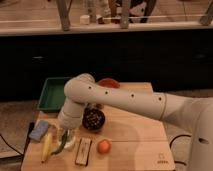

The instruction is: Place pepper in paper cup

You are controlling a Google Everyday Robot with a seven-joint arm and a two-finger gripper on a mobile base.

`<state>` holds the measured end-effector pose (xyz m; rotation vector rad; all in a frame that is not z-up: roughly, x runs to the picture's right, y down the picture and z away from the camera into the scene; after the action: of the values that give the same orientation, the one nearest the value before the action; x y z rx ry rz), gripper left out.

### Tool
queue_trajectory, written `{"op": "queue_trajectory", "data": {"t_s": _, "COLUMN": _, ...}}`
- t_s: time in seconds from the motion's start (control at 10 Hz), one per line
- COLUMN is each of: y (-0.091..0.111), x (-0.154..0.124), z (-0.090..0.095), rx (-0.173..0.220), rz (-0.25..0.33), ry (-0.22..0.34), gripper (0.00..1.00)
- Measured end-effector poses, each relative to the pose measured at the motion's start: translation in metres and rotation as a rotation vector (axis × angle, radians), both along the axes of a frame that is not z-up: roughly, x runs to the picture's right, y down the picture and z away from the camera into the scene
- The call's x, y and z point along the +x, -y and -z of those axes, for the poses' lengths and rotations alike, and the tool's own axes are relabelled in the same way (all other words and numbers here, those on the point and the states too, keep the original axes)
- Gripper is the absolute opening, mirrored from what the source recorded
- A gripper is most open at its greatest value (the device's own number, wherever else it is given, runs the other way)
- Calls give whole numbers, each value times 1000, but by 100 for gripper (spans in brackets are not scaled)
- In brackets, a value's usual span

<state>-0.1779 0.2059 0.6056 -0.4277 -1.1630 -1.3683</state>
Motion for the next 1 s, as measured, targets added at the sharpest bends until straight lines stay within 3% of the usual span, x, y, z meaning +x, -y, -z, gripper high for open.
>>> {"op": "queue_trajectory", "data": {"t_s": 1.0, "y": 1, "x": -7, "z": -13, "rx": 5, "rz": 40, "ry": 124, "gripper": 4}}
